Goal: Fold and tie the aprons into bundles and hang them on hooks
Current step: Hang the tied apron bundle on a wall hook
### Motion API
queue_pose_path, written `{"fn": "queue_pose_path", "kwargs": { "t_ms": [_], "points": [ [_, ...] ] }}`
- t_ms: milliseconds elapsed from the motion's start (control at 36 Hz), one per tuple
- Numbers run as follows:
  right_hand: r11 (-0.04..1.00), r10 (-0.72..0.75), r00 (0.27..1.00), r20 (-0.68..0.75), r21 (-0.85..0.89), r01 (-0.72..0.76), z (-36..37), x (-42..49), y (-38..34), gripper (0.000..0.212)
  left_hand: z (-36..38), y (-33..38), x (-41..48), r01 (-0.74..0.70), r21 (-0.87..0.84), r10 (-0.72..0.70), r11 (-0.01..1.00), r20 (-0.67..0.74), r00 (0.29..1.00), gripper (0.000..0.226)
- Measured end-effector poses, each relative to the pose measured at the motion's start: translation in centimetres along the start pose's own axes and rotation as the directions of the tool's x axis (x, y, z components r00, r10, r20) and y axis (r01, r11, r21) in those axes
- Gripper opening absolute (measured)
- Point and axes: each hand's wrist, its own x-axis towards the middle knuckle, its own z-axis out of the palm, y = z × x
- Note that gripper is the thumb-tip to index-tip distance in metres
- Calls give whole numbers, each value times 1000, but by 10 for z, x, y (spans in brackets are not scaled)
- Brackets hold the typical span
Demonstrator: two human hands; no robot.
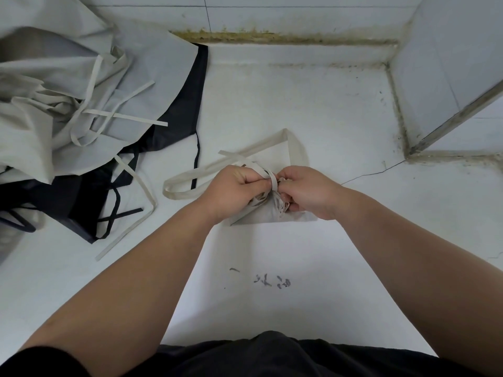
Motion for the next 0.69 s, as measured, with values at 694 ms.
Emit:
{"fn": "queue_pose_path", "kwargs": {
  "t_ms": [694],
  "points": [
    [514, 116, 993, 39, 853, -93, -12, 4, 5, 32, 11, -5, -11, 42, -336, -62, 941, -50, 997, 15]
  ]
}}
